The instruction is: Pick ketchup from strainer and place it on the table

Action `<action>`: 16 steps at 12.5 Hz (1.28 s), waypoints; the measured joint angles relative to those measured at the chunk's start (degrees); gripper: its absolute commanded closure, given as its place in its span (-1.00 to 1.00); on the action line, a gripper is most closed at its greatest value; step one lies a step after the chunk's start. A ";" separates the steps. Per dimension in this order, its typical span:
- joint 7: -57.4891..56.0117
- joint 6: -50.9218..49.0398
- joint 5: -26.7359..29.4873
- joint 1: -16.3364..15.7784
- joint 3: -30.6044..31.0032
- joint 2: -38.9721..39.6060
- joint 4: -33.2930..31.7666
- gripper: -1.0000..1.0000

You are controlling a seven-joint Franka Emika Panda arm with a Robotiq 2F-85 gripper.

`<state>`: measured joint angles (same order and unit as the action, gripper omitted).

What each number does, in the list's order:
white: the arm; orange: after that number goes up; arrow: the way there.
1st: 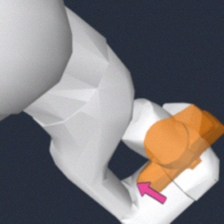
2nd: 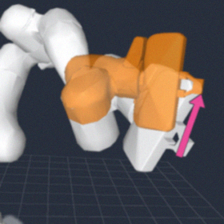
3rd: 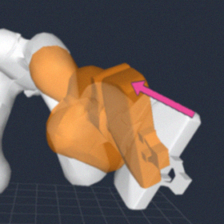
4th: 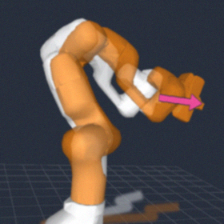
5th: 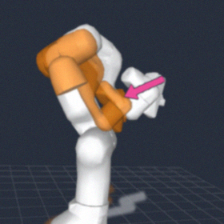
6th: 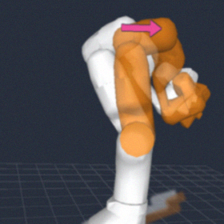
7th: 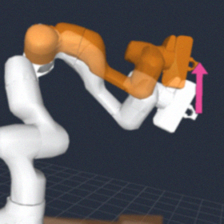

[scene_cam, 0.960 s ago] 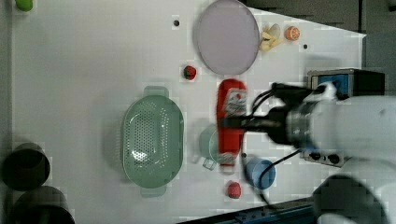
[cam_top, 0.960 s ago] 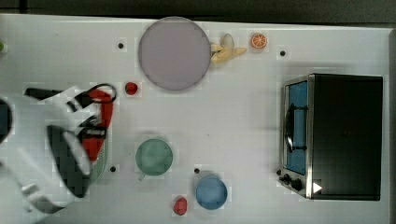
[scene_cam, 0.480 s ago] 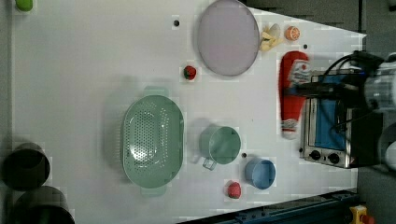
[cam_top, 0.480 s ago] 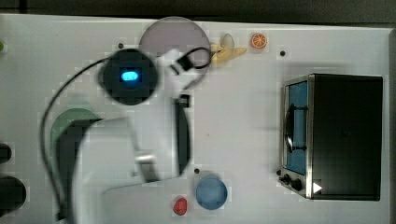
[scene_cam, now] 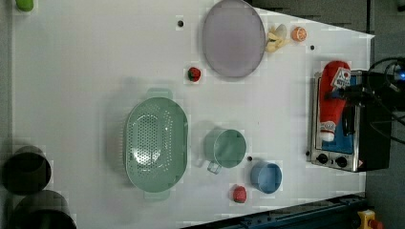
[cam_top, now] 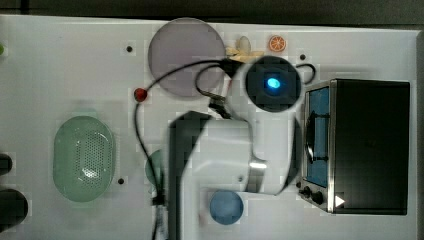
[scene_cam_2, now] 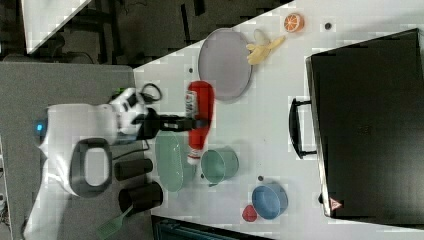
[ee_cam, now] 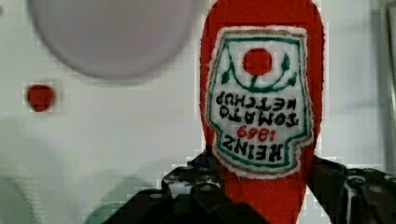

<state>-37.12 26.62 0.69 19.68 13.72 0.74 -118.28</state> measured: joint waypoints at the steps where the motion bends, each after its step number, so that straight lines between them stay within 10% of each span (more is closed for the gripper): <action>1: -0.25 1.69 0.01 0.97 -0.52 0.00 -2.35 -0.13; 7: -1.12 12.32 -0.47 1.30 0.02 4.96 -12.09 -0.13; 12: -1.43 20.55 -0.28 -0.59 1.67 14.41 -13.65 -0.99; 16: -1.12 18.73 0.08 -1.18 1.25 13.33 -13.88 -1.00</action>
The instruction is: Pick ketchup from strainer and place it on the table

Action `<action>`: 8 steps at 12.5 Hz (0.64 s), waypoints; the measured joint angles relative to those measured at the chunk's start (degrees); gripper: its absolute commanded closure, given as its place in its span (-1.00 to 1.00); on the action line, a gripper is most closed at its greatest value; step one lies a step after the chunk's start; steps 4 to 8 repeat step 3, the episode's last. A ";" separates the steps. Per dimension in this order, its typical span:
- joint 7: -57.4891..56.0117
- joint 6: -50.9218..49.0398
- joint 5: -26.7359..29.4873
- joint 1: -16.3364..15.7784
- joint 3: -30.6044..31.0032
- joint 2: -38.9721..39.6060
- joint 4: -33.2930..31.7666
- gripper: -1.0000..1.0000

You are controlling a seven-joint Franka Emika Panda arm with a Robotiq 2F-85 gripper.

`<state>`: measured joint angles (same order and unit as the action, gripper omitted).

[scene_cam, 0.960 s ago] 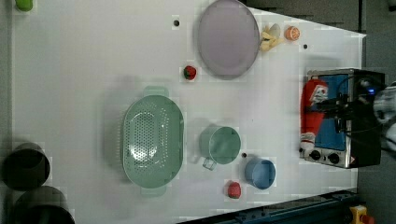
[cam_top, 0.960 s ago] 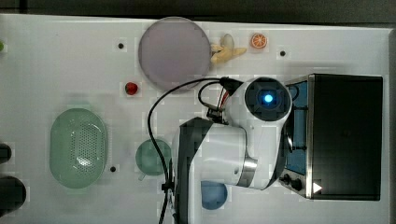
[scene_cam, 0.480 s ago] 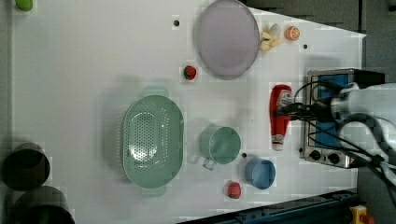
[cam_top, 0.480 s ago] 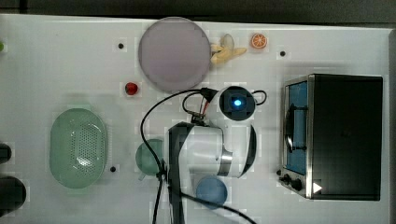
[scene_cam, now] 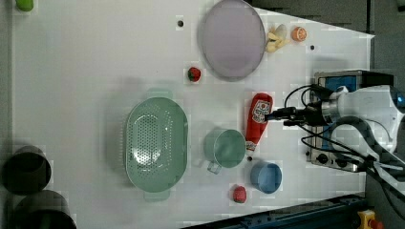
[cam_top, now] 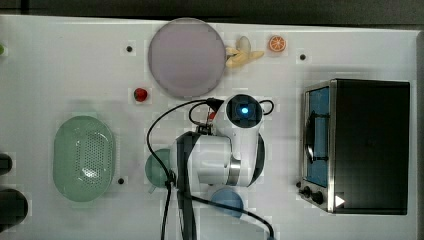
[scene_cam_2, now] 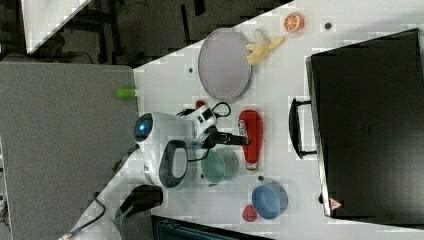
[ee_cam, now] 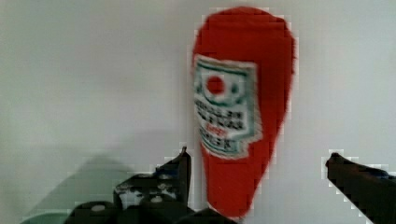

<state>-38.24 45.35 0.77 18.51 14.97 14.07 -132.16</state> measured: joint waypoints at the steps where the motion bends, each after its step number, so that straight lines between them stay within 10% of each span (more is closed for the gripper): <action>1: 0.53 -1.73 -0.02 -0.06 -0.03 -1.89 0.34 -1.00; 8: 4.28 -8.50 -0.17 0.07 -0.18 -6.90 2.91 -1.00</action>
